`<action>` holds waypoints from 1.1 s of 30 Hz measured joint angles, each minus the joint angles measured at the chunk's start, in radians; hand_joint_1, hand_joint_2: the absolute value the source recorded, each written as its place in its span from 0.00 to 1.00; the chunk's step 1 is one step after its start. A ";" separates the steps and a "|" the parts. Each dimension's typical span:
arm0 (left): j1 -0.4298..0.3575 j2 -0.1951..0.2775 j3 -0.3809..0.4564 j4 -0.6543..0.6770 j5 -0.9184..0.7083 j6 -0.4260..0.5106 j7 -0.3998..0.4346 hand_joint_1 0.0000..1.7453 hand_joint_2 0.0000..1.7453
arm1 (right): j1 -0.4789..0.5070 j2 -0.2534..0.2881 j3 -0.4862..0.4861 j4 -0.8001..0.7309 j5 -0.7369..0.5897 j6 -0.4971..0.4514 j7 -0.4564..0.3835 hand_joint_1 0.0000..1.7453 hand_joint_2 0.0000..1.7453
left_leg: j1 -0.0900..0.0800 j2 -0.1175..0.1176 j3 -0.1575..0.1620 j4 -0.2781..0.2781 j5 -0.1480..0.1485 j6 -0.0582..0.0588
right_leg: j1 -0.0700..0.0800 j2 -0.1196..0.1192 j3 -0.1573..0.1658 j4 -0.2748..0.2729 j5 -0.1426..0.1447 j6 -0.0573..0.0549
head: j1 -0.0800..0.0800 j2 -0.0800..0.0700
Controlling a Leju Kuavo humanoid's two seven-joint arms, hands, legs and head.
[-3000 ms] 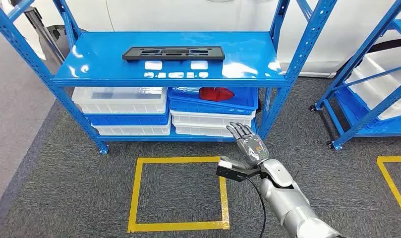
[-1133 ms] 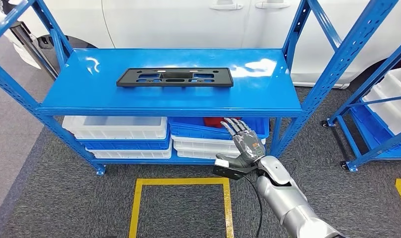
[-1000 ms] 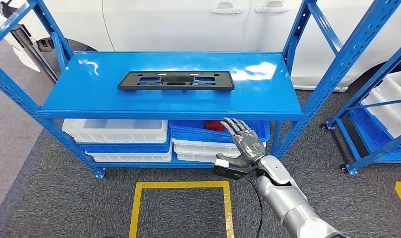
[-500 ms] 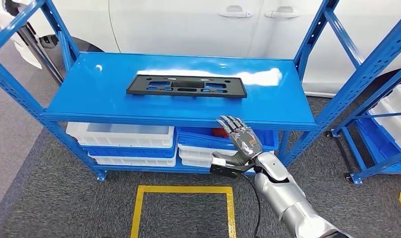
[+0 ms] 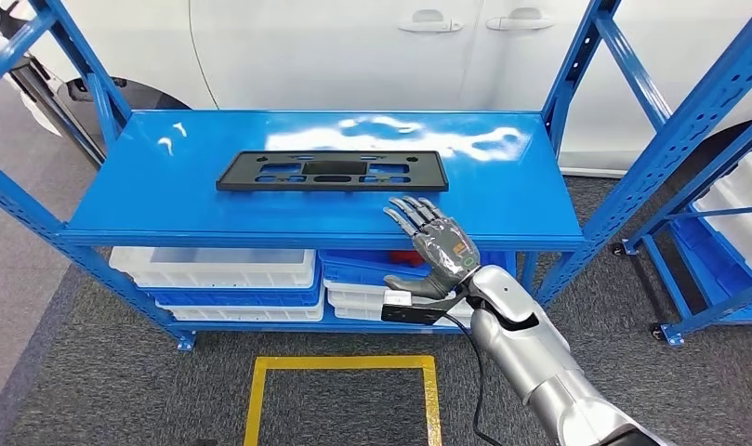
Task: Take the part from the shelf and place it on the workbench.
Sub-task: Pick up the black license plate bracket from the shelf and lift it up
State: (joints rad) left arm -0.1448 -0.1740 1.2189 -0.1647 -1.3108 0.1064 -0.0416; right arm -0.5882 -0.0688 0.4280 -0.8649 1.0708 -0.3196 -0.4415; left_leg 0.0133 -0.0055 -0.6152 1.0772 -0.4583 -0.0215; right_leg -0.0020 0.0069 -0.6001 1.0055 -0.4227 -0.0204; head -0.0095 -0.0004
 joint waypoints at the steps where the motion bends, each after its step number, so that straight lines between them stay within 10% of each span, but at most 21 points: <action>1: -0.001 0.000 0.000 0.000 0.000 0.000 0.000 0.00 0.00 | 0.000 -0.001 0.008 -0.020 0.000 0.006 0.001 0.00 0.00 | -0.002 0.000 0.013 -0.040 0.016 0.007 | 0.001 0.000 -0.001 0.002 -0.002 0.005 | 0.000 0.000; 6: -0.003 0.000 -0.001 0.000 -0.003 0.000 0.003 0.00 0.00 | 0.010 -0.010 0.041 -0.109 0.000 0.018 0.007 0.00 0.00 | 0.000 -0.001 0.019 -0.066 0.030 0.042 | 0.002 0.000 -0.018 0.032 -0.027 0.032 | 0.000 0.000; 11: -0.005 -0.001 -0.002 0.000 -0.008 -0.002 0.003 0.00 0.00 | 0.027 -0.022 0.059 -0.152 0.005 0.031 0.011 0.00 0.00 | 0.000 0.000 0.021 -0.067 0.030 0.051 | -0.005 -0.002 -0.141 0.291 -0.136 0.047 | 0.000 0.000; 17: -0.006 -0.003 -0.003 0.000 -0.009 -0.002 0.003 0.00 0.00 | 0.029 -0.030 0.069 -0.183 0.005 0.031 0.013 0.00 0.00 | -0.006 -0.002 0.024 -0.062 0.021 0.040 | 0.005 -0.003 -0.010 0.011 -0.004 0.023 | 0.000 0.000; 21: -0.008 -0.005 -0.003 0.000 -0.011 -0.003 0.004 0.00 0.00 | 0.029 -0.033 0.073 -0.195 0.005 0.033 0.014 0.00 0.00 | -0.006 -0.001 0.021 -0.048 0.005 0.019 | 0.001 -0.003 -0.002 -0.005 0.000 0.007 | 0.000 0.000; 25: -0.007 -0.004 -0.004 0.000 -0.014 -0.003 0.007 0.00 0.00 | 0.030 -0.032 0.084 -0.205 0.005 0.045 0.015 0.00 0.00 | -0.001 0.000 -0.077 0.170 -0.106 0.005 | -0.003 -0.006 0.005 -0.012 0.001 -0.004 | 0.000 0.000; 27: -0.006 -0.004 -0.004 0.000 -0.015 -0.003 0.008 0.00 0.00 | 0.031 -0.032 0.091 -0.206 0.005 0.049 0.015 0.00 0.00 | 0.000 0.000 -0.099 0.214 -0.105 0.001 | -0.003 -0.006 0.005 -0.011 -0.001 -0.004 | 0.000 0.000; 30: -0.008 -0.004 -0.006 0.000 -0.019 -0.001 0.008 0.00 0.00 | 0.028 -0.031 0.100 -0.205 0.003 0.052 0.015 0.00 0.00 | 0.002 0.001 -0.016 0.041 -0.012 0.002 | -0.002 -0.005 0.008 -0.003 -0.010 0.005 | 0.000 0.000; 33: -0.009 -0.004 -0.008 0.000 -0.020 0.002 0.008 0.00 0.00 | 0.023 -0.030 0.105 -0.204 0.001 0.053 0.015 0.00 0.00 | -0.001 -0.001 0.030 -0.056 0.009 0.018 | 0.004 -0.004 0.005 0.005 -0.015 0.019 | 0.000 0.000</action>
State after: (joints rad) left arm -0.1543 -0.1780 1.2110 -0.1652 -1.3310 0.1080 -0.0340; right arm -0.5657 -0.0992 0.5331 -1.0687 1.0716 -0.2670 -0.4262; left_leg 0.0125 -0.0066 -0.5854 1.0209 -0.4495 -0.0036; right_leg 0.0022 0.0033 -0.5953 1.0105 -0.4378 -0.0018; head -0.0095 -0.0004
